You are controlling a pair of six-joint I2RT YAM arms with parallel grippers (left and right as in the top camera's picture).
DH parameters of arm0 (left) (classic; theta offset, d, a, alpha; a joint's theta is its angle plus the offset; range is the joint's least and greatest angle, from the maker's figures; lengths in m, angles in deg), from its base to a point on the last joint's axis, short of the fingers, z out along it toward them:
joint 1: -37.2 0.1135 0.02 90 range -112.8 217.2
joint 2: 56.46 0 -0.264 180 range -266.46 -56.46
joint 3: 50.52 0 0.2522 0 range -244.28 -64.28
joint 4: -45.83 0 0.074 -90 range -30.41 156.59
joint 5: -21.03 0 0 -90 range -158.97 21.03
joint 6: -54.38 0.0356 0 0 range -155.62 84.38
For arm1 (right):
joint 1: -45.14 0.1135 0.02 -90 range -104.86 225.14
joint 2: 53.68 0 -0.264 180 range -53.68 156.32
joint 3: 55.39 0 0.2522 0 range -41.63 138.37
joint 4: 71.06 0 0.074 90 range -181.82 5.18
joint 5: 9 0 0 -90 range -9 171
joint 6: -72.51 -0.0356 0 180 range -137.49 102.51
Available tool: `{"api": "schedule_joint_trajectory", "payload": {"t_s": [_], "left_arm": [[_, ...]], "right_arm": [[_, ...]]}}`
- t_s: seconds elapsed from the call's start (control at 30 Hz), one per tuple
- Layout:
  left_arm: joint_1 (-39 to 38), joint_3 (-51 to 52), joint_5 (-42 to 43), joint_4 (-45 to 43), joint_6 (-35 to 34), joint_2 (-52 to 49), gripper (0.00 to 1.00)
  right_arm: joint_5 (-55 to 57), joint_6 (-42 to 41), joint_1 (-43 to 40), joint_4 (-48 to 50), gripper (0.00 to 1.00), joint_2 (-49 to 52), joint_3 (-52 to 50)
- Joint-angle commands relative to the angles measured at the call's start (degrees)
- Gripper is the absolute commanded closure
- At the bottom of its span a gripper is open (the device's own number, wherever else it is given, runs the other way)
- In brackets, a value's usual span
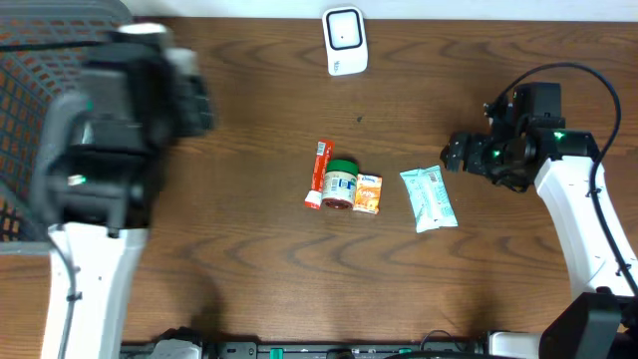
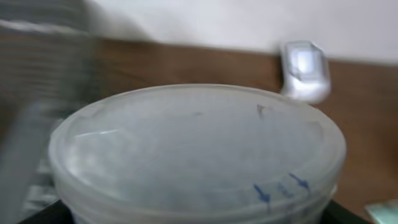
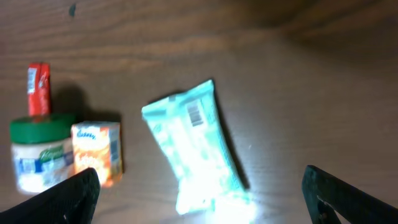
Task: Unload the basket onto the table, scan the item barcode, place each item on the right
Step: 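Carry the white tub to the table beside the wipes pack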
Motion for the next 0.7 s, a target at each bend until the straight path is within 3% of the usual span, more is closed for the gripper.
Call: {"api": "schedule_joint_trajectory", "payload": {"t_s": [0.0,0.3,0.67], "left_arm": [[-11.21,-1.07,-0.33,0.96,-6.84,-3.78,0.33],[-29.73,-1.01,1.95,-1.77,-10.99,-19.65,0.33],[-39.08,-1.01,4.28,-13.62,-13.2,-34.49,0.33]], "right_arm": [[-5.16,0.61,-3.34,-2.34,0.01,-0.33,5.31],[-5.88,0.66,-14.32,-8.35,0.01,-0.33,14.23],[-5.97,0.61,-20.94,-9.68,0.01,-0.15,2.45]]}}
